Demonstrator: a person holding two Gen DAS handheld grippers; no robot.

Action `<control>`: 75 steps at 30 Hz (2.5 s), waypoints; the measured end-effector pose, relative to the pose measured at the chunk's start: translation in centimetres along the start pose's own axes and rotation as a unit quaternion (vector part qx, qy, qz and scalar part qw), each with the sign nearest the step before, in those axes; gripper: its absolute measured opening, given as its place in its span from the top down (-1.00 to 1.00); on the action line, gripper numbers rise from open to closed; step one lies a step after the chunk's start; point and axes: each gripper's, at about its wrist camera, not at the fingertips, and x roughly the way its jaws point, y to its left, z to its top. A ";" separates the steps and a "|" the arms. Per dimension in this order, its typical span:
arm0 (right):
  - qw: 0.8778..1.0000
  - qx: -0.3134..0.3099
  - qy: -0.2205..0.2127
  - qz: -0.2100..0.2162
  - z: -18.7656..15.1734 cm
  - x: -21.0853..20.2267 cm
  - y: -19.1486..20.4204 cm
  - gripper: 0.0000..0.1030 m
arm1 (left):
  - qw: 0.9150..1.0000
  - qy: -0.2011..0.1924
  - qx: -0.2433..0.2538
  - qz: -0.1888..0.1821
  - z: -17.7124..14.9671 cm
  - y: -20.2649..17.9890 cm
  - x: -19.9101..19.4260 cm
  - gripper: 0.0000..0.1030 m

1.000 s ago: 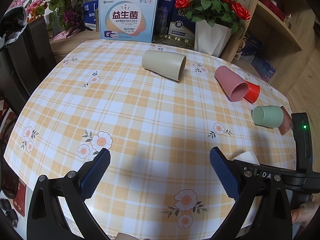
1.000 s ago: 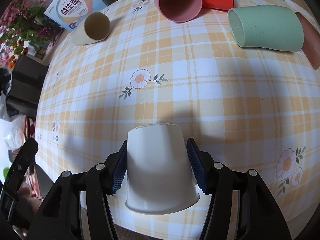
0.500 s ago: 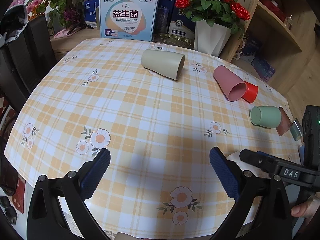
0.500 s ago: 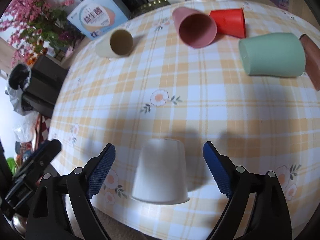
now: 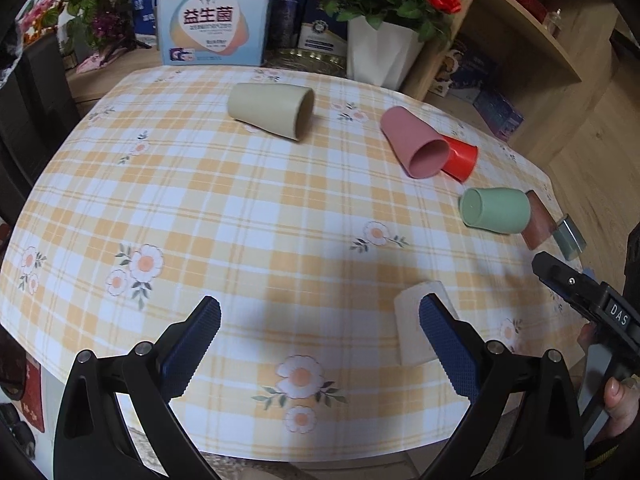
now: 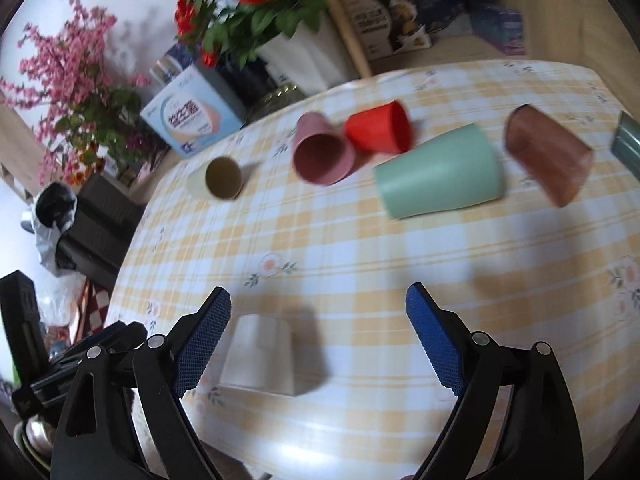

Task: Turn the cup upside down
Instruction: 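Open the right gripper and pull the right tool away, then close the left gripper around the upside-down white cup, then slide the white cup along the table with the left gripper, then open it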

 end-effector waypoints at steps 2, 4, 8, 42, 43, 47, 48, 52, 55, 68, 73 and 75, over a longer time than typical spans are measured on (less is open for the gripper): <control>1.000 -0.002 0.000 -0.013 -0.2 -0.5 -1.0 -0.67 | 1.000 0.009 0.005 -0.010 0.1 -1.0 0.5 -0.86; 0.999 -0.002 -0.001 -0.045 -0.4 -0.7 -2.2 -0.67 | 1.000 0.022 0.007 -0.020 0.4 -1.8 1.1 -0.80; 0.998 0.019 -0.002 -0.064 -0.7 -1.0 -4.3 -0.67 | 0.996 0.076 -0.006 -0.052 1.1 -3.3 3.4 -0.63; 0.993 0.079 -0.014 -0.091 -1.7 -2.7 -9.7 -0.68 | 0.977 0.190 -0.063 -0.074 1.4 -5.8 10.5 0.03; 0.992 0.081 -0.014 -0.090 -1.8 -2.7 -9.7 -0.68 | 0.978 0.183 -0.066 -0.079 1.3 -5.5 10.0 0.03; 0.992 0.081 -0.014 -0.091 -1.8 -2.8 -9.7 -0.68 | 0.985 0.142 -0.053 -0.082 0.8 -4.8 7.4 0.03; 0.992 0.081 -0.014 -0.091 -1.8 -2.8 -9.7 -0.68 | 0.987 0.132 -0.048 -0.079 0.7 -4.7 6.8 0.04; 0.992 0.082 -0.009 -0.091 -2.0 -2.5 -9.5 -0.68 | 0.993 0.092 -0.028 -0.069 0.1 -3.8 4.3 0.04; 0.993 0.080 -0.009 -0.086 -2.0 -2.5 -9.1 -0.68 | 0.997 0.059 -0.018 -0.051 0.0 -3.0 2.8 0.04; 0.993 0.077 -0.003 -0.090 -2.2 -2.3 -8.6 -0.68 | 0.999 0.005 -0.030 0.024 1.9 1.0 3.4 0.04; 0.993 0.076 -0.001 -0.093 -2.3 -2.3 -8.6 -0.68 | 1.000 -0.008 -0.026 0.012 3.0 -0.1 4.3 0.04; 0.993 0.080 0.000 -0.091 -2.3 -2.3 -8.7 -0.68 | 1.000 -0.020 -0.016 -0.003 3.2 -0.9 4.5 0.04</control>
